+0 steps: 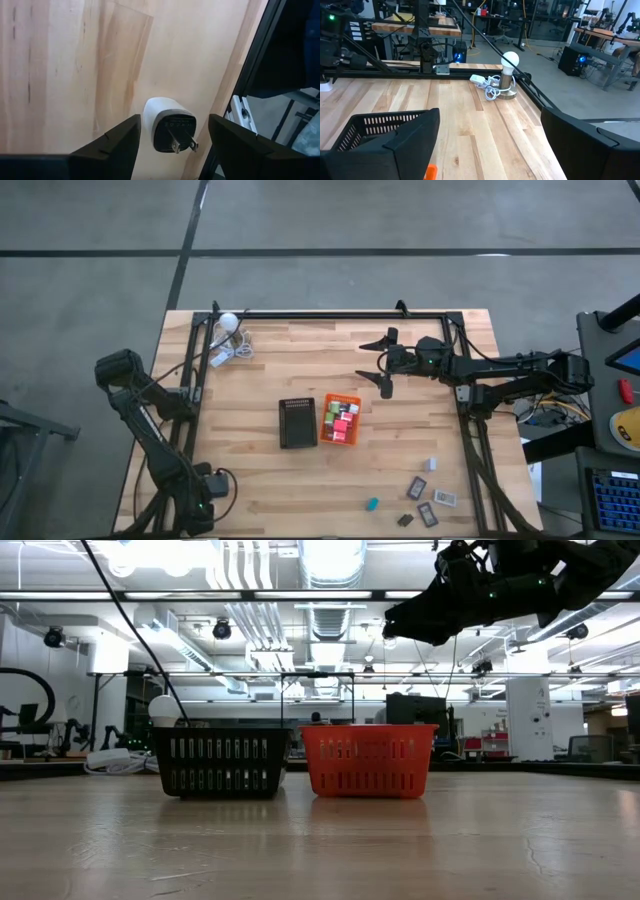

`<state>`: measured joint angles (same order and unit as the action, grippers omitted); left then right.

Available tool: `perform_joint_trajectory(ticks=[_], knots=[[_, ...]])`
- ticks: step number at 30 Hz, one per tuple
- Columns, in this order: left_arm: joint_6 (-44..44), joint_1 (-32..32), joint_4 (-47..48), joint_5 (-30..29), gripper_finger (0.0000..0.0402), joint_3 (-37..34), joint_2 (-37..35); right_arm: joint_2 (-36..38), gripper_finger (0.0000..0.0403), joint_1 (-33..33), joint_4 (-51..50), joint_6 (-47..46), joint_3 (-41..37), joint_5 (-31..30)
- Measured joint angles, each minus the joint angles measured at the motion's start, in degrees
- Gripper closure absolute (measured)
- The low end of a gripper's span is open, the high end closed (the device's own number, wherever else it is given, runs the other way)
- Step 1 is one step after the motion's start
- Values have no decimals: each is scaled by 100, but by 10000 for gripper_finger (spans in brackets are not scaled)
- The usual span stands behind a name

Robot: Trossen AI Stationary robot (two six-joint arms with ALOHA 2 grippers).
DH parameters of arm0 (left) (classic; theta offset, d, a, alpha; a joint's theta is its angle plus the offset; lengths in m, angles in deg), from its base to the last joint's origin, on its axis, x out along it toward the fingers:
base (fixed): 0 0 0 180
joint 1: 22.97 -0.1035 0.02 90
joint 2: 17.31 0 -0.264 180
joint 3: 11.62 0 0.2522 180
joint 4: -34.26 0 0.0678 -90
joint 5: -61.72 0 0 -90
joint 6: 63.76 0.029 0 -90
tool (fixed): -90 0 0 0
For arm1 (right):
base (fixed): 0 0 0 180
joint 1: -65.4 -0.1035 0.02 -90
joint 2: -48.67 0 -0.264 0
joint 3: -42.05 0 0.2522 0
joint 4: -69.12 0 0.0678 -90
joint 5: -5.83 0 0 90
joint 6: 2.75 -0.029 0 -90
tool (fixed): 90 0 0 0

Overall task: Pick & Place Office items
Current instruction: Put the white charger adapter into the orange bin

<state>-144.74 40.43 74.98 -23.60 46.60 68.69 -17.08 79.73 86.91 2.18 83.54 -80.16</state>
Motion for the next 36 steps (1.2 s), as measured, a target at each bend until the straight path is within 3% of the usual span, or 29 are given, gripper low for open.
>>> perform_joint_trajectory(ticks=[11, 24, 36], knots=[[-234, 0, -871, 167, 163, -613, 2, -2, 55, -2, 0, 0, -2, 0], [-305, 0, -942, 197, 164, -623, 4, -4, 55, -2, 0, 0, -2, 0], [-330, 0, -972, 199, 224, -620, -2, -4, 62, -7, 1, 0, -2, 0]])
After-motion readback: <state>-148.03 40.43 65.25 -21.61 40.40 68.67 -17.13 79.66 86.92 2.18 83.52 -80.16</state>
